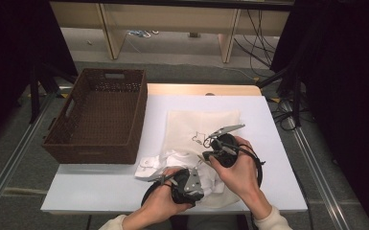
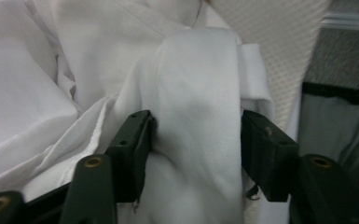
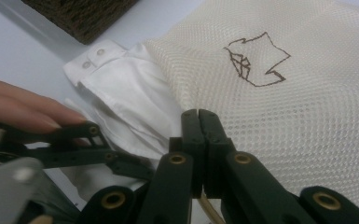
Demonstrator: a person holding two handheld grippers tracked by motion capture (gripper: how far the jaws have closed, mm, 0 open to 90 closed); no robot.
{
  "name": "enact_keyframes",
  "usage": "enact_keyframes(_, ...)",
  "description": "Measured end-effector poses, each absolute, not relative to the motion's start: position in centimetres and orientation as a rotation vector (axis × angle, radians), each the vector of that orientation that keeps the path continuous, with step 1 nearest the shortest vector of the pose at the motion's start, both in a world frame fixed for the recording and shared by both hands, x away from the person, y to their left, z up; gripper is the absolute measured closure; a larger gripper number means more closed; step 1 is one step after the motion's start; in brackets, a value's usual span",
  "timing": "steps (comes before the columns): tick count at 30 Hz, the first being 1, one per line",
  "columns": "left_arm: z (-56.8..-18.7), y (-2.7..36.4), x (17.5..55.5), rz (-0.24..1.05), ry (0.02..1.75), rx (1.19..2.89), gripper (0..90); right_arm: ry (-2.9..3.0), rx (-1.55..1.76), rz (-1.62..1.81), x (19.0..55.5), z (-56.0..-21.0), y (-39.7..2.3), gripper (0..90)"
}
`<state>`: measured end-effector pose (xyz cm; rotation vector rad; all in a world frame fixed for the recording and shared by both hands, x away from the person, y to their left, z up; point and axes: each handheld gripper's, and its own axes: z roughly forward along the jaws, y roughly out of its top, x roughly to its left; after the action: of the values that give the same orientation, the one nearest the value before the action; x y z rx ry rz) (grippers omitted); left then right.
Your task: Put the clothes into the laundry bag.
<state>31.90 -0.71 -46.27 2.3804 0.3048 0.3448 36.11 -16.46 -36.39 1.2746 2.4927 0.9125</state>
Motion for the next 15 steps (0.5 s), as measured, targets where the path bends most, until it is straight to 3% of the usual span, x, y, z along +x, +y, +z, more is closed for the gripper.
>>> enact_keyframes(4,-46.6,-1.1,32.3,0.385,0.32,2.386,52.8,2.493,1.279,0.909,36.1,-36.4,-16.4,90.0)
enact_keyframes(7,-46.4,-1.2,32.7,0.422,0.35,2.377,67.8,2.494,1.27,0.911,36.1,-36.4,-16.4,90.0)
enact_keyframes(8,-46.4,-1.2,32.9,0.423,0.366,2.371,67.8,2.498,1.245,0.908,36.2,-36.5,-16.4,90.0)
enact_keyframes(12,-46.3,-1.3,33.4,0.348,0.452,2.319,79.7,2.489,1.28,0.913,36.0,-36.4,-16.3,90.0)
enact_keyframes(15,-45.6,-1.4,33.6,0.342,0.475,2.266,81.7,2.5,1.257,0.922,36.0,-36.4,-16.3,90.0)
